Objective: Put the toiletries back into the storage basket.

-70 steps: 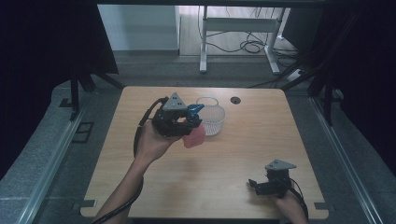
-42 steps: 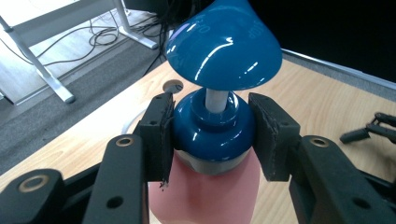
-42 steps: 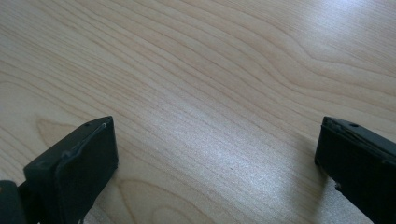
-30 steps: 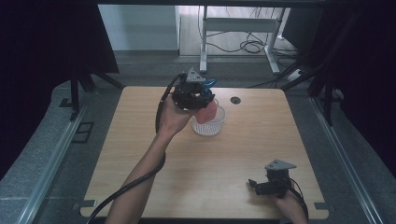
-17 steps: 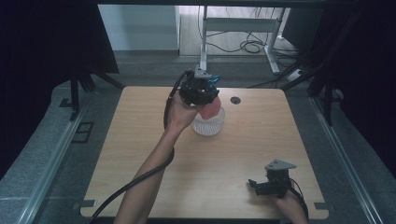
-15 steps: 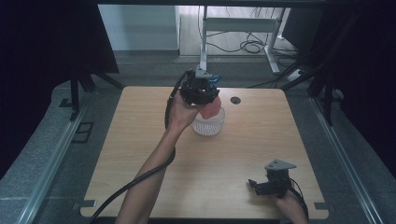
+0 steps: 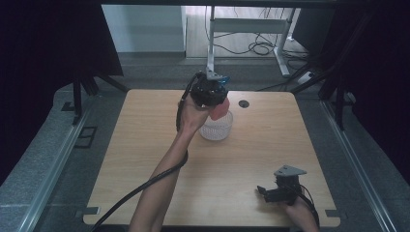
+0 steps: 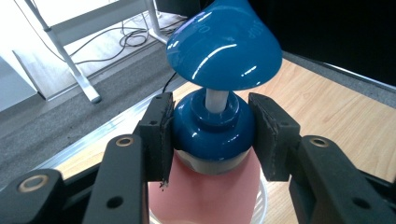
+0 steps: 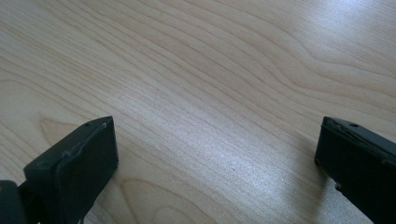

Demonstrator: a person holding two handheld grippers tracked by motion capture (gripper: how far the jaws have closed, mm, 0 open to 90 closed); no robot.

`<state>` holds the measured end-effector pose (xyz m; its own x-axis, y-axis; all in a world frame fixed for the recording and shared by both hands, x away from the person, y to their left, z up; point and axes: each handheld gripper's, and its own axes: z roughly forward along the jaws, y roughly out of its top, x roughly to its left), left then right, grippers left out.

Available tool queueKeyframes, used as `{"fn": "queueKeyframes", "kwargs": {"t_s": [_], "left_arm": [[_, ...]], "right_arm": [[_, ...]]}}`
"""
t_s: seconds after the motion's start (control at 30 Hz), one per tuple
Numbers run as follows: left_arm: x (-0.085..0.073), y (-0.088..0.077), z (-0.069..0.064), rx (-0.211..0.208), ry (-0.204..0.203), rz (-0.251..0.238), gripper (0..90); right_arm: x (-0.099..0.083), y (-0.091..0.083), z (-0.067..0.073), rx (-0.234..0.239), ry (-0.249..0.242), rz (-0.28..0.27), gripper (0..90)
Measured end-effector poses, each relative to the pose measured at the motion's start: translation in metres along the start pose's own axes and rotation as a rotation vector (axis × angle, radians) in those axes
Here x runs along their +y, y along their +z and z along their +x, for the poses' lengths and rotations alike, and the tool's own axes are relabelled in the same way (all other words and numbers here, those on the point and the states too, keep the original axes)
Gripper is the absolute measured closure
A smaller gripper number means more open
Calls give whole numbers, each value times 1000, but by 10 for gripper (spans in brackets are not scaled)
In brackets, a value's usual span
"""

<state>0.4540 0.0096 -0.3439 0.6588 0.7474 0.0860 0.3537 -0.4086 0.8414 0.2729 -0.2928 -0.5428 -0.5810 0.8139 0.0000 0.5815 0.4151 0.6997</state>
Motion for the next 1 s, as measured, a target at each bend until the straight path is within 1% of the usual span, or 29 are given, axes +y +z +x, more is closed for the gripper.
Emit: {"fn": "queueKeyframes", "kwargs": {"t_s": [0.13, 0.17, 0.3, 0.4, 0.63, 0.83, 1.0], "left_arm": [[-4, 6, -1, 7, -5, 2, 530], [-5, 7, -1, 10, -1, 3, 530], [-10, 14, -2, 9, -11, 1, 530], [-14, 18, -3, 13, -9, 13, 530], [-25, 26, -6, -1, -21, 24, 530], [-33, 32, -6, -2, -26, 43, 530], [-40, 37, -7, -1, -31, 48, 530]], "right_arm": [[0, 0, 0, 0, -1, 0, 0], [0, 0, 0, 0, 0, 0, 0], [0, 0, 0, 0, -1, 0, 0], [0, 0, 0, 0, -4, -1, 0], [0, 0, 0, 3, -1, -1, 0], [0, 0, 0, 3, -2, -1, 0], [0, 0, 0, 3, -5, 0, 0]]}}
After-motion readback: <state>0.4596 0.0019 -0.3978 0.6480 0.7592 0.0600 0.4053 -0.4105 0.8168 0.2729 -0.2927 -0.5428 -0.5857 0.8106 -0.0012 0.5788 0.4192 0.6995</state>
